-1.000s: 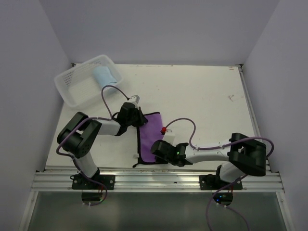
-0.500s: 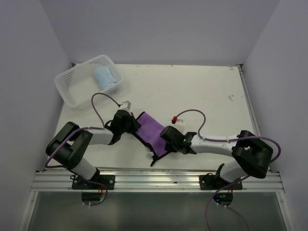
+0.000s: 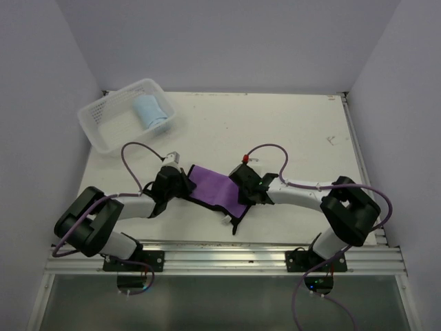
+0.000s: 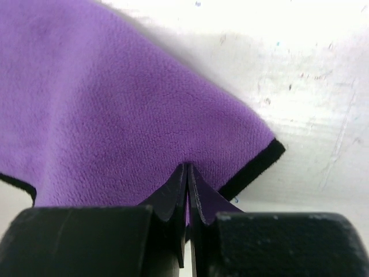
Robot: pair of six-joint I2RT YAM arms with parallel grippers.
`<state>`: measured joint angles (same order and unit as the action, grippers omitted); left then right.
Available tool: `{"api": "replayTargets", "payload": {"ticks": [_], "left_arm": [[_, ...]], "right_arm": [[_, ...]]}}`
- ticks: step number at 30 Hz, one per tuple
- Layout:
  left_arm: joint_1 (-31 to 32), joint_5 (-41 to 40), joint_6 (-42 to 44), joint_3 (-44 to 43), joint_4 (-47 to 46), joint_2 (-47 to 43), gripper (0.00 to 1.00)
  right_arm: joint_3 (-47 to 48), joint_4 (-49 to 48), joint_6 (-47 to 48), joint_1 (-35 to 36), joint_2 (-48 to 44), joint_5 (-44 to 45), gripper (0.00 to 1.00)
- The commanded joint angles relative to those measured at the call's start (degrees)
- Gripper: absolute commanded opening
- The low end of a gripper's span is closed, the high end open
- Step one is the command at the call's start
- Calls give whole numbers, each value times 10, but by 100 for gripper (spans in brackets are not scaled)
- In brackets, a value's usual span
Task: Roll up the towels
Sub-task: Fold the towel
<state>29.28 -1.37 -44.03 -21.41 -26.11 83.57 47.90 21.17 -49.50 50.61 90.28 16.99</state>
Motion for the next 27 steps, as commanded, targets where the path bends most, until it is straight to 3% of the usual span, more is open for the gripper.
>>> {"api": "replayTargets", "payload": {"ticks": [1,11,17,21,27], "left_arm": [[-2,-15,-13,57,44,-31,0],[31,-13,-59,125,5,-68,0],[76,-36,-83,147,-10,-76,0],[99,-57,-85,139,10,-77,0],[120,-71,-94,142,24,-97,0]], "right_arm": [[42,18,49,-20,21,-13,6],[145,75,138,-34,60,-2,15],[179,101,145,-40,54,15,15],[147,108,110,-40,5,25,16],[51,121,32,-40,-112,48,27]]}}
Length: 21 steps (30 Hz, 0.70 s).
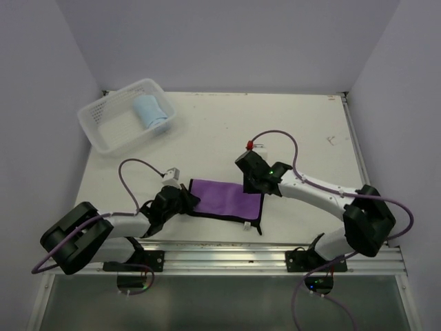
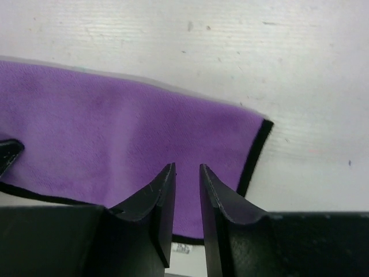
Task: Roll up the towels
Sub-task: Fold the towel
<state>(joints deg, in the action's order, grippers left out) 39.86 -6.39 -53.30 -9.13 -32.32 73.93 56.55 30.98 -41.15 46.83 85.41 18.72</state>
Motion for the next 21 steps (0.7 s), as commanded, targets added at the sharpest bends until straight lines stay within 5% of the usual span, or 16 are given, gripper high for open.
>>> {"api": "replayTargets", "payload": {"ticks": [1,14,21], "left_arm": [[19,-24,-2,20,92,-9,0],[74,-44,-15,16,132,-53,0],[80,-63,-2,-10,178,-85,13]], "right_arm": [[-47,24,-60,-2,-80,37,28],[-149,36,-137,-8,-143,24,34],[-167,14,-137,-18,-131,14,37]]}}
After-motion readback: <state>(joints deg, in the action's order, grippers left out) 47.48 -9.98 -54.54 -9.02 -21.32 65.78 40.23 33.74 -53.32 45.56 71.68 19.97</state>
